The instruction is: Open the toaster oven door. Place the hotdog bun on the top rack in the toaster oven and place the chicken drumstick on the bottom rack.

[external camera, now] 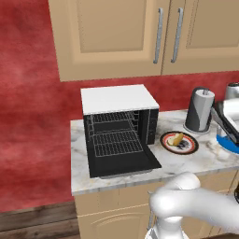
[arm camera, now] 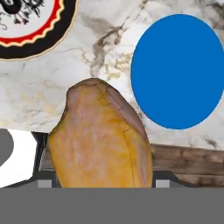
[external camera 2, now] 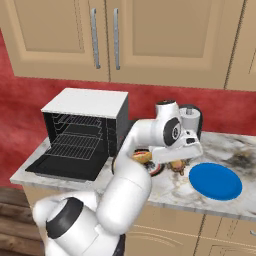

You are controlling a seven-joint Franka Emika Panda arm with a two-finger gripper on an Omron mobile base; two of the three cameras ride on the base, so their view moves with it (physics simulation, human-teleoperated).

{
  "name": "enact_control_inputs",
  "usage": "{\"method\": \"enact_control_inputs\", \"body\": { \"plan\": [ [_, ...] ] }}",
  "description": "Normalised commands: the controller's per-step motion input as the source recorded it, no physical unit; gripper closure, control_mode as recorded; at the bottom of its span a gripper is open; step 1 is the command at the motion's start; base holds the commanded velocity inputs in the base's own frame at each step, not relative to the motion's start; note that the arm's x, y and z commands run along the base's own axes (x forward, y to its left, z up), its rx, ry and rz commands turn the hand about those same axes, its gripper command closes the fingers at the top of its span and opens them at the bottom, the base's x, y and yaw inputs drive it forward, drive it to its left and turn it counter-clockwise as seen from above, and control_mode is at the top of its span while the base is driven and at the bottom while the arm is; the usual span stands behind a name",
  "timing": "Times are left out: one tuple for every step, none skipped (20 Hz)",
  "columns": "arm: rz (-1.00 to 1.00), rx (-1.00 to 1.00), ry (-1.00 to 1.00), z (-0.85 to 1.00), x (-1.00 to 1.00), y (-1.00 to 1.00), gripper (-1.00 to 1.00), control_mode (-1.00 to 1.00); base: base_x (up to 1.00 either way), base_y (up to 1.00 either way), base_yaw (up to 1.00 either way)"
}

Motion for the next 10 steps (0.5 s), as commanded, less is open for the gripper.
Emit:
{"method": "enact_control_inputs", "body": {
  "plan": [
    [0.21, -0.09, -0.13, 0.59, -0.22, 1.0, 1.0, -1.0, 0.0, 0.0, 0.0],
    [0.2, -0.1, -0.13, 0.59, -0.21, 1.0, 1.0, -1.0, 0.0, 0.0, 0.0],
    [0.2, -0.08, -0.09, 0.58, -0.03, 1.0, 1.0, -1.0, 0.0, 0.0, 0.0],
    [0.19, -0.1, -0.02, 0.59, 0.0, 1.0, 1.0, -1.0, 0.0, 0.0, 0.0],
    [0.2, -0.1, 0.0, 0.62, 0.0, 1.0, 1.0, -1.0, 0.0, 0.0, 0.0],
    [0.22, -0.08, 0.0, 0.6, 0.0, 1.0, 1.0, -1.0, 0.0, 0.0, 0.0],
    [0.24, -0.07, 0.0, 0.59, 0.0, 1.0, 1.0, -1.0, 0.0, 0.0, 0.0],
    [0.25, -0.08, 0.0, 0.52, 0.0, 1.0, 1.0, -1.0, 0.0, 0.0, 0.0],
    [0.27, -0.08, 0.0, 0.48, 0.0, 1.0, 1.0, -1.0, 0.0, 0.0, 0.0],
    [0.3, -0.08, 0.0, 0.26, 0.0, 1.0, 1.0, -1.0, 0.0, 0.0, 0.0]
  ]
}}
